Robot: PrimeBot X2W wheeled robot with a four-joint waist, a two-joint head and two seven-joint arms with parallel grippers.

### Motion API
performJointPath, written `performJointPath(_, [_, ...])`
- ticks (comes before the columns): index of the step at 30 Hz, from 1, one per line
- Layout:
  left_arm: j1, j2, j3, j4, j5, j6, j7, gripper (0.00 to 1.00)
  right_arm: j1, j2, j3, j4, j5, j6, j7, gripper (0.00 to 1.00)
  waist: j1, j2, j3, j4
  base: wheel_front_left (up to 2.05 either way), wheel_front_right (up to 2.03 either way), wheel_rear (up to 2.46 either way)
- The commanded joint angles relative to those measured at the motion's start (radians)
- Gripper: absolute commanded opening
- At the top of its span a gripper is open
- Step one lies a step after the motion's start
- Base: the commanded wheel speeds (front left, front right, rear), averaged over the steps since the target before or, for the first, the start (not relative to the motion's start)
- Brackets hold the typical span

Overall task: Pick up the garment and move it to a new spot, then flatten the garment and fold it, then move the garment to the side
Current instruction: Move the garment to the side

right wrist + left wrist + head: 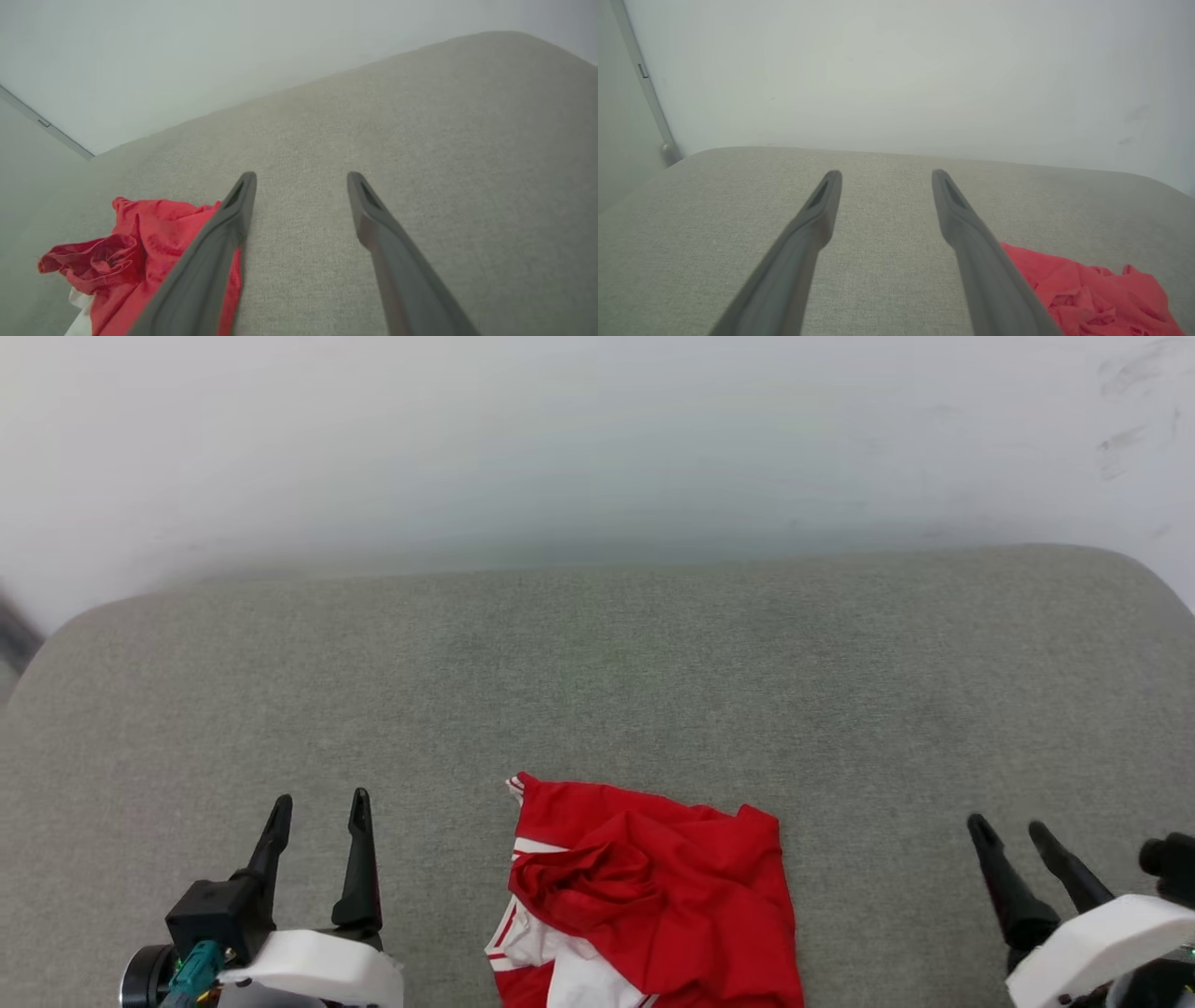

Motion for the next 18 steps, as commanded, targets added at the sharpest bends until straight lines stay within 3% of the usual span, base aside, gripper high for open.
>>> performJointPath(1, [-0.02, -0.01, 0.003, -0.005, 0.009, -0.006, -0.005, 1.0, 0.007, -0.017, -0.02, 0.025, 0.035, 0.0, 0.025, 1.0, 0.0001, -0.0001, 0.026, 0.029, 0.0, 0.0, 0.0])
performJointPath(5, [-0.046, -0.039, 0.015, -0.018, 0.031, -0.022, -0.005, 1.0, -0.006, -0.058, -0.047, 0.127, 0.12, 0.0, 0.154, 1.0, 0.0001, -0.0001, 0.066, 0.081, 0.0, 0.0, 0.0])
performJointPath(11, [-0.082, -0.08, 0.032, -0.019, 0.062, -0.054, -0.005, 1.0, -0.054, -0.069, 0.046, 0.21, 0.26, 0.0, 0.321, 1.0, 0.0001, -0.0001, 0.129, 0.147, 0.0, 0.0, 0.0])
performJointPath(18, [-0.113, -0.124, 0.056, 0.008, 0.089, -0.096, -0.005, 1.0, -0.12, -0.059, 0.14, 0.272, 0.369, 0.0, 0.383, 1.0, 0.0001, -0.0001, 0.181, 0.191, 0.0, 0.0, 0.0])
